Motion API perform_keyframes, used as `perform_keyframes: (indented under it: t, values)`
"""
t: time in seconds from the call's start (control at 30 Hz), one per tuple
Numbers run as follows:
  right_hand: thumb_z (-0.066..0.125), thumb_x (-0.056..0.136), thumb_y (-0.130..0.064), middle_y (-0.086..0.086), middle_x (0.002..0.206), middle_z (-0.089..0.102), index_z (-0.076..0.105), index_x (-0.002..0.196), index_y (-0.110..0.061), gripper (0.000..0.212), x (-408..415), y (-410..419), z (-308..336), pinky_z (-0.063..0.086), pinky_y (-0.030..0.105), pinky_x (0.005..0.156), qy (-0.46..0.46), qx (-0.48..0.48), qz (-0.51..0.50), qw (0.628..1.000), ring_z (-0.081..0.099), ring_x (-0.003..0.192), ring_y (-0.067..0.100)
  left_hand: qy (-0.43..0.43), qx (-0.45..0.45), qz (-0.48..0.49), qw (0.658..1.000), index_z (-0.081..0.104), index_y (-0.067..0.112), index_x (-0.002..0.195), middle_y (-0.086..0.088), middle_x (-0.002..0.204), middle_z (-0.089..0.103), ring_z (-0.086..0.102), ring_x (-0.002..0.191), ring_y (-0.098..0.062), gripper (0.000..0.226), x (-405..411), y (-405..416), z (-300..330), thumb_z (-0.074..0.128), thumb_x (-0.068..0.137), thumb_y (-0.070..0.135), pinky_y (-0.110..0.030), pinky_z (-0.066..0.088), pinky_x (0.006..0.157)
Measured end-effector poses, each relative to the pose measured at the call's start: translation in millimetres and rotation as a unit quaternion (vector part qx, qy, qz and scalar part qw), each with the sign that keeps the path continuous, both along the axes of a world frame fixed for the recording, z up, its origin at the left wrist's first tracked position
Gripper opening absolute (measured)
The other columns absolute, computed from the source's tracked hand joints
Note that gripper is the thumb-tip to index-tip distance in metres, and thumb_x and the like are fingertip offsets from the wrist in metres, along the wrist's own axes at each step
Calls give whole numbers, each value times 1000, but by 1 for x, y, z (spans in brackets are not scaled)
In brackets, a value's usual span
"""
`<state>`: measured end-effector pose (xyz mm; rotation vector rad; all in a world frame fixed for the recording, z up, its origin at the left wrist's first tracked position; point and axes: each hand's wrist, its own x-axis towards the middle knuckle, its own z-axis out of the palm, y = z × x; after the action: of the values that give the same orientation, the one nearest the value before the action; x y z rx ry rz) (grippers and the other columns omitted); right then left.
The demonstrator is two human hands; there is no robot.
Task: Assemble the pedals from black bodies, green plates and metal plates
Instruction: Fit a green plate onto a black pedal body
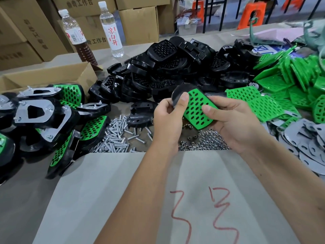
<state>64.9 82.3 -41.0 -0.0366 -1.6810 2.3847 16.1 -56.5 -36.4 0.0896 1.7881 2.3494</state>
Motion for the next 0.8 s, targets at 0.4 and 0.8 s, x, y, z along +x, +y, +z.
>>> perform_keyframes:
  t: [0.4, 0.8]
  values:
    - [60, 99, 0, 11, 117, 78, 80, 114, -20, 32, 0, 8, -2, 61, 42, 92, 14, 72, 30, 997, 74, 110, 30, -11, -20, 14, 1000, 67, -10, 92, -23, 98, 78, 77, 95, -40, 25, 0, -7, 2, 73, 97, 13, -54, 64, 85]
    - [65, 94, 0, 17, 122, 75, 75, 126, -14, 37, 3, 10, -3, 61, 42, 91, 120, 88, 57, 987, 73, 111, 39, -37, 12, -51, 998, 61, 11, 77, -4, 83, 77, 67, 61, -11, 26, -7, -15, 8, 67, 100, 20, -21, 50, 51]
